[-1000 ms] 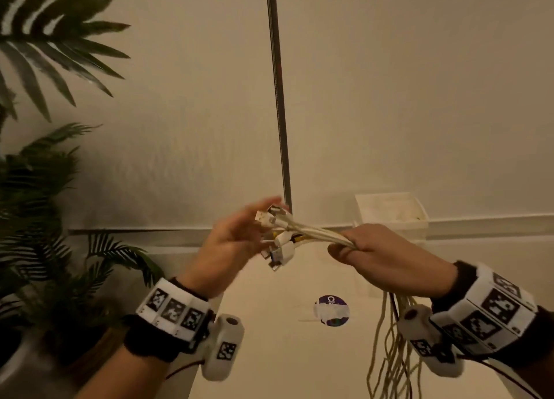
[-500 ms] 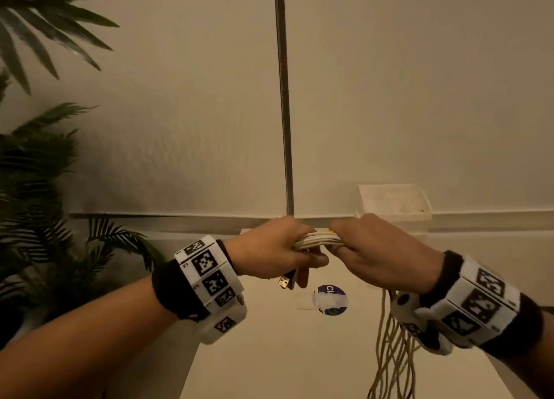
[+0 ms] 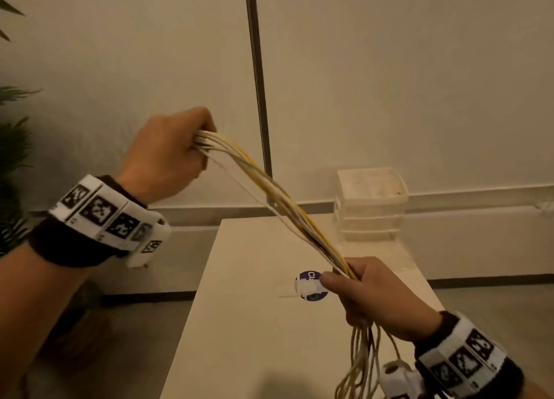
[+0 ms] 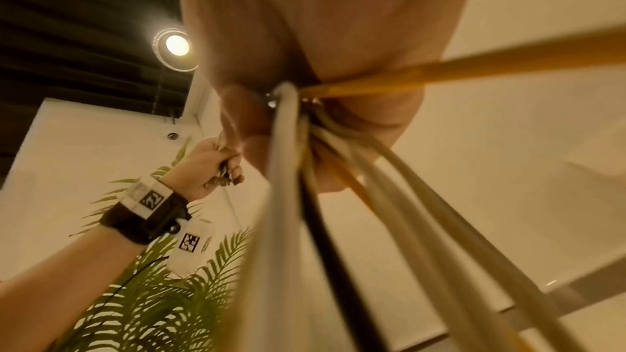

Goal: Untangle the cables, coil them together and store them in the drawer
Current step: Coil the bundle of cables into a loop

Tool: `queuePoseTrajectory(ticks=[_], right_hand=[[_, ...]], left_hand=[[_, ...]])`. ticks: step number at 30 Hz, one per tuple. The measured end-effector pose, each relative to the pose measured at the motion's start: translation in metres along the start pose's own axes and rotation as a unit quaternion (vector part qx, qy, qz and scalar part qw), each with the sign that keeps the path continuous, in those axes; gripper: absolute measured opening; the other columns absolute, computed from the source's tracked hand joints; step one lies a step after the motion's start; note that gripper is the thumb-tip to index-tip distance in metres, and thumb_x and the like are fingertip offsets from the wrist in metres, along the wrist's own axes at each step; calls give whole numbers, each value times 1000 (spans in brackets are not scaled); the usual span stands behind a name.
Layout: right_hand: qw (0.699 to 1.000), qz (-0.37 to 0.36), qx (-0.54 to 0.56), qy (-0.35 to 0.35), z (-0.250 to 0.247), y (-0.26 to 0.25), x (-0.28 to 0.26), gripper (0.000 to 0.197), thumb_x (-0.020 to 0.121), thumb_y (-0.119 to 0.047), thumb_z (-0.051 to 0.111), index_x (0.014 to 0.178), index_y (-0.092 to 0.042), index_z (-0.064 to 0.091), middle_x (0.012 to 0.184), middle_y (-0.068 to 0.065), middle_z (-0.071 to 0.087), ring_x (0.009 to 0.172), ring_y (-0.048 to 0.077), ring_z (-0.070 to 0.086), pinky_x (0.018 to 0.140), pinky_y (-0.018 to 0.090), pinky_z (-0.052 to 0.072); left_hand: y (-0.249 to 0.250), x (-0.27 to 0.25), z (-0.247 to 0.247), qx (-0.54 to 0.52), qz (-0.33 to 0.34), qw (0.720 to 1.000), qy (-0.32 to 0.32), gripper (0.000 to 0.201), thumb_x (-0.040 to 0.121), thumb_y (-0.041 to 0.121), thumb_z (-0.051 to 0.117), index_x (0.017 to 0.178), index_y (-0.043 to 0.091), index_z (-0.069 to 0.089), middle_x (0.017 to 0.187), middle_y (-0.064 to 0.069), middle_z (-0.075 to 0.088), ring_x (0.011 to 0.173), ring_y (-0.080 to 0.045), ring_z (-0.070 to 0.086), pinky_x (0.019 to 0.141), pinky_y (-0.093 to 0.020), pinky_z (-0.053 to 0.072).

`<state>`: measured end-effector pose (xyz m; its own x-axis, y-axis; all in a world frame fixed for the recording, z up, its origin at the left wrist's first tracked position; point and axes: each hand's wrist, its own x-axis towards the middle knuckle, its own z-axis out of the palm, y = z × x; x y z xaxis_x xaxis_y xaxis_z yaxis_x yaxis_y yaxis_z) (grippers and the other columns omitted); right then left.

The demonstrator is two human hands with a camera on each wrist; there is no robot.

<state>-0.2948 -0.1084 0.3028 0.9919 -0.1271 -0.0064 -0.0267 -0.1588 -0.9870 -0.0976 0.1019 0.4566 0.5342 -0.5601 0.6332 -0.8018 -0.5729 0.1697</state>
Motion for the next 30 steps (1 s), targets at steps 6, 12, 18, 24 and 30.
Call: queuePoseTrajectory(ticks=[6, 12, 18, 24, 30], right_hand=[[994, 92, -4, -51, -14, 43, -18, 35, 83, -33, 69, 59, -17, 50, 46, 4, 45, 37, 17, 42, 45, 26, 41], [987, 130, -62, -64, -6, 92, -40, 48, 86, -40, 65, 60, -14, 34, 51, -4, 34, 46, 7, 35, 53, 20, 28], [960, 67, -261, -81, -42, 50, -29, 82, 66, -65, 75, 132, -55, 27, 124, -34, 47, 116, -21, 42, 102, 13, 37], [991, -100, -80, 38, 3, -59, 31, 57, 69, -44, 78, 119, -30, 55, 108, -11, 70, 98, 4, 67, 88, 29, 55], [991, -67, 116, 5, 8, -75, 36, 35, 93, -21, 57, 60, -17, 46, 48, 1, 33, 37, 15, 27, 40, 23, 29]], left_hand=[[-42, 12, -8, 164, -2, 986, 31, 22, 82, 9, 62, 98, 21, 53, 80, -23, 66, 72, -46, 62, 64, -51, 52], [-34, 0, -2, 185, 10, 982, -24, 24, 79, 4, 62, 99, 16, 57, 77, -23, 64, 70, -45, 61, 60, -46, 48], [28, 0, 9, 174, 191, 964, -57, 19, 84, 6, 60, 98, 14, 51, 62, -6, 56, 47, -27, 49, 44, -33, 40], [83, 19, 36, 213, 264, 933, -124, 17, 96, 21, 52, 109, 23, 41, 70, 4, 55, 53, -18, 54, 52, -33, 50], [71, 17, 37, 134, 214, 957, -144, 10, 89, 16, 51, 96, 23, 51, 66, 3, 57, 55, -19, 54, 50, -34, 46]])
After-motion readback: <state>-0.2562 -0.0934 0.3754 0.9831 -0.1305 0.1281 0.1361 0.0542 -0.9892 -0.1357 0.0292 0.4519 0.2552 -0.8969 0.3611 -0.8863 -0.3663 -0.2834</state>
